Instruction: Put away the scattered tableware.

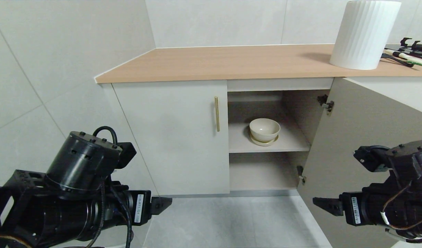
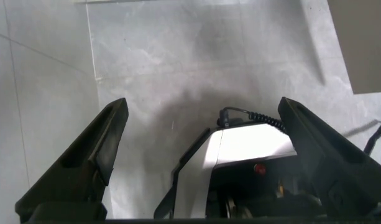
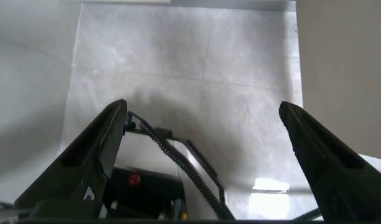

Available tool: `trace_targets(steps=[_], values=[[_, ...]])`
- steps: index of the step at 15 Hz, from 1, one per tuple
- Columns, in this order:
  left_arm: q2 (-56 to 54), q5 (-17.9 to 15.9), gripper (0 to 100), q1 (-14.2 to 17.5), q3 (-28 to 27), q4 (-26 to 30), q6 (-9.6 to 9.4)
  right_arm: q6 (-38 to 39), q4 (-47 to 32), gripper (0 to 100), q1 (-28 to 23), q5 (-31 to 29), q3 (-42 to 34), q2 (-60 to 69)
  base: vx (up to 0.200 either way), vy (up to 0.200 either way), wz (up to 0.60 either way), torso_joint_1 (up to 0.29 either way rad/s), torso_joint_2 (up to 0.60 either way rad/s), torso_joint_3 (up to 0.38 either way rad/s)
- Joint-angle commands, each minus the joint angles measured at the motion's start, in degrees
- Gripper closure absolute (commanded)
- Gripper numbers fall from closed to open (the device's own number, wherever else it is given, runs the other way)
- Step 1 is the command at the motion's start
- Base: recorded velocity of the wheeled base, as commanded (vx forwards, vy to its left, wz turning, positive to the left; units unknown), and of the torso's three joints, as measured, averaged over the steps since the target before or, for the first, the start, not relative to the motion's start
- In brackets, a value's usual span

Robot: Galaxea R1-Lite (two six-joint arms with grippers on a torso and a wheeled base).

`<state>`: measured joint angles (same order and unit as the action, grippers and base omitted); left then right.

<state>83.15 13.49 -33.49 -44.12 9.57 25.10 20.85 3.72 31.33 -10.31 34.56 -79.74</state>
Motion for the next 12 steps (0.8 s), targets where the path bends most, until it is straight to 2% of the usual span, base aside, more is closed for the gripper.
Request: trace_targets(steps=[1, 3, 4, 12], values=[[0.1, 0.1, 0, -0.1, 0.1, 0.0, -0.05, -1.1, -2.0, 0, 0.2, -0.1, -0.2, 1.7, 0.000, 0.000, 0.00, 0.000, 0.00, 0.000], [0.1, 0.1, 0, 0.0, 0.1, 0.0, -0.05, -2.7, -5.2, 0, 0.2, -0.1, 0.2, 3.4, 0.000, 0.000, 0.00, 0.000, 0.00, 0.000], [0.0, 0.1, 0, -0.3, 0.1, 0.0, -0.14, -7.0, -10.0, 0, 0.2, 0.0, 0.3, 7.1, 0.000, 0.000, 0.00, 0.000, 0.00, 0.000], [-0.2, 0.1, 0, -0.7, 0.2, 0.0, -0.14, -19.7, -27.5, 0, 1.4, 0.8, 0.6, 16.4, 0.000, -0.200, 0.00, 0.003, 0.00, 0.003]])
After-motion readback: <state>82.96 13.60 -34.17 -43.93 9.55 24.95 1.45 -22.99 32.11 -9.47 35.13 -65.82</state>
